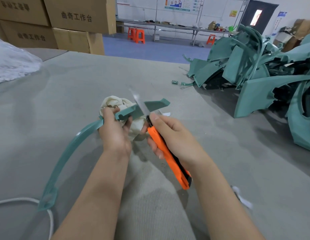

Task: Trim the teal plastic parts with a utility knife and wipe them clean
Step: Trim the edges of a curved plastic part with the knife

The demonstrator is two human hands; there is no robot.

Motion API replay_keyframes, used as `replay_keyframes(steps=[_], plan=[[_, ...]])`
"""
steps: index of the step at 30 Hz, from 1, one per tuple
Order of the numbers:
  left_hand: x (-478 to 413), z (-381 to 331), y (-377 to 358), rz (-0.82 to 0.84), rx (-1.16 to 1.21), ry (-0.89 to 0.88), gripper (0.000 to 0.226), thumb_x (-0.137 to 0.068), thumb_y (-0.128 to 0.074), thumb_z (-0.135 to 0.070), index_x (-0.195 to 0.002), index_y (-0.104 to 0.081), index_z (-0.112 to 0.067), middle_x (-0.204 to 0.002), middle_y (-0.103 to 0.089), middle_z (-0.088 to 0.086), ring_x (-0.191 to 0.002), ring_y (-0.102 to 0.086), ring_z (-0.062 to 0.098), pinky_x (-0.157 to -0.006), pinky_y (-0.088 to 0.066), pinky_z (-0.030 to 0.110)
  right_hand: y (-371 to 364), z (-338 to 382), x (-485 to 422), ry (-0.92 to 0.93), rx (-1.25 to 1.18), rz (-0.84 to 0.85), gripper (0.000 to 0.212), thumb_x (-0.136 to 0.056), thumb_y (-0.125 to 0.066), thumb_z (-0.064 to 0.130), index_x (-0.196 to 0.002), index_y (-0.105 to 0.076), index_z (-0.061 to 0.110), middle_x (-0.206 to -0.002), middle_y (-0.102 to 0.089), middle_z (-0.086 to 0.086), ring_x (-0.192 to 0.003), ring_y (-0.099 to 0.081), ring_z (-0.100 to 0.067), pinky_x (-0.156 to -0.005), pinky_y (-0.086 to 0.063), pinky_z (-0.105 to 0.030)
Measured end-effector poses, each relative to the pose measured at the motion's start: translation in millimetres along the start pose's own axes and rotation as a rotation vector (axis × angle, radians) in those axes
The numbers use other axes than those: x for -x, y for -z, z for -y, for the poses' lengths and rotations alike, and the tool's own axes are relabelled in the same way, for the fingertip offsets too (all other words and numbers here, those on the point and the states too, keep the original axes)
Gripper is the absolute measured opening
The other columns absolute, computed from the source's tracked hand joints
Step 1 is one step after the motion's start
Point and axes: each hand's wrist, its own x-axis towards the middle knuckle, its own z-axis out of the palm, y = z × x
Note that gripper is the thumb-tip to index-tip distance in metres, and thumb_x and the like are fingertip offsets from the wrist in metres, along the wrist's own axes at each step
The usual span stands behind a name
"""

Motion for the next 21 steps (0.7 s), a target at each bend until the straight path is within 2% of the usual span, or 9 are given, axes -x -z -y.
replay_keyframes(steps=[4,7,10,11,13,16,19,21], plan=[[0.1,-1.7,-1.0,-0.013,0.019,0.003,0.015,-0.091,-0.047,-0.011,-0.079,-0.055,-0.013,-0.092,-0.057,0.002,-0.084,-0.060,0.008,-0.081,-0.059,0.032,7.6,-4.6,-5.6,-0.005,0.039,-0.307,0.039,-0.102,-0.044,0.038,-0.089,-0.061,0.005,-0.055,-0.055,-0.002,-0.043,-0.049,-0.014,-0.045,-0.043,-0.025],[0.0,-2.0,-1.6,-0.025,0.021,0.010,0.012,-0.091,-0.049,-0.012,-0.081,-0.055,-0.012,-0.093,-0.057,0.002,-0.080,-0.062,0.007,-0.080,-0.059,0.032,14.7,-8.4,-8.6,-0.025,0.116,-0.445,0.024,-0.100,-0.050,0.032,-0.094,-0.059,0.010,-0.061,-0.057,0.000,-0.053,-0.057,-0.014,-0.054,-0.052,-0.027],[-0.3,-2.6,-1.6,-0.039,0.030,0.009,0.009,-0.090,-0.050,-0.011,-0.082,-0.055,-0.011,-0.095,-0.057,0.003,-0.081,-0.062,0.007,-0.081,-0.059,0.033,15.2,-8.4,-8.2,-0.018,0.098,-0.407,0.007,-0.098,-0.053,0.020,-0.099,-0.054,0.013,-0.069,-0.057,-0.002,-0.056,-0.066,-0.016,-0.062,-0.060,-0.032],[-0.4,-2.7,-1.2,-0.041,0.033,0.005,0.010,-0.090,-0.050,-0.011,-0.081,-0.055,-0.011,-0.094,-0.057,0.003,-0.081,-0.062,0.007,-0.080,-0.059,0.033,14.0,-8.4,-7.8,0.005,0.129,-0.399,0.003,-0.098,-0.053,0.017,-0.100,-0.052,0.015,-0.068,-0.057,-0.001,-0.055,-0.067,-0.016,-0.061,-0.061,-0.034],[-0.6,-2.8,-0.9,-0.040,0.029,-0.004,0.011,-0.090,-0.049,-0.012,-0.080,-0.054,-0.011,-0.092,-0.057,0.002,-0.078,-0.062,0.006,-0.079,-0.059,0.032,10.5,-9.4,-6.8,0.089,0.268,-0.415,0.006,-0.098,-0.052,0.018,-0.097,-0.051,0.024,-0.068,-0.060,-0.002,-0.049,-0.064,-0.013,-0.054,-0.057,-0.030],[0.0,-2.4,-2.0,-0.051,0.026,-0.014,0.013,-0.092,-0.048,-0.013,-0.081,-0.054,-0.012,-0.087,-0.058,0.000,-0.071,-0.064,0.002,-0.081,-0.059,0.032,4.5,-11.2,-6.9,0.227,0.436,-0.432,0.006,-0.101,-0.047,0.033,-0.101,-0.053,0.032,-0.070,-0.061,-0.001,-0.050,-0.054,-0.008,-0.053,-0.049,-0.028],[0.5,-1.8,-2.4,-0.056,0.005,-0.020,0.015,-0.094,-0.047,-0.016,-0.082,-0.056,-0.013,-0.088,-0.060,-0.001,-0.076,-0.064,0.004,-0.084,-0.058,0.031,-5.6,-12.9,-6.0,0.238,0.455,-0.376,0.029,-0.100,-0.030,0.050,-0.101,-0.051,0.030,-0.068,-0.058,0.005,-0.057,-0.052,-0.009,-0.061,-0.048,-0.038],[0.4,-1.6,-2.4,-0.059,-0.009,-0.018,0.015,-0.094,-0.047,-0.016,-0.083,-0.056,-0.012,-0.089,-0.060,-0.001,-0.080,-0.063,0.005,-0.085,-0.057,0.031,-11.5,-13.6,-6.0,0.233,0.539,-0.360,0.035,-0.097,-0.024,0.053,-0.097,-0.049,0.029,-0.068,-0.056,0.007,-0.061,-0.053,-0.012,-0.064,-0.047,-0.037]])
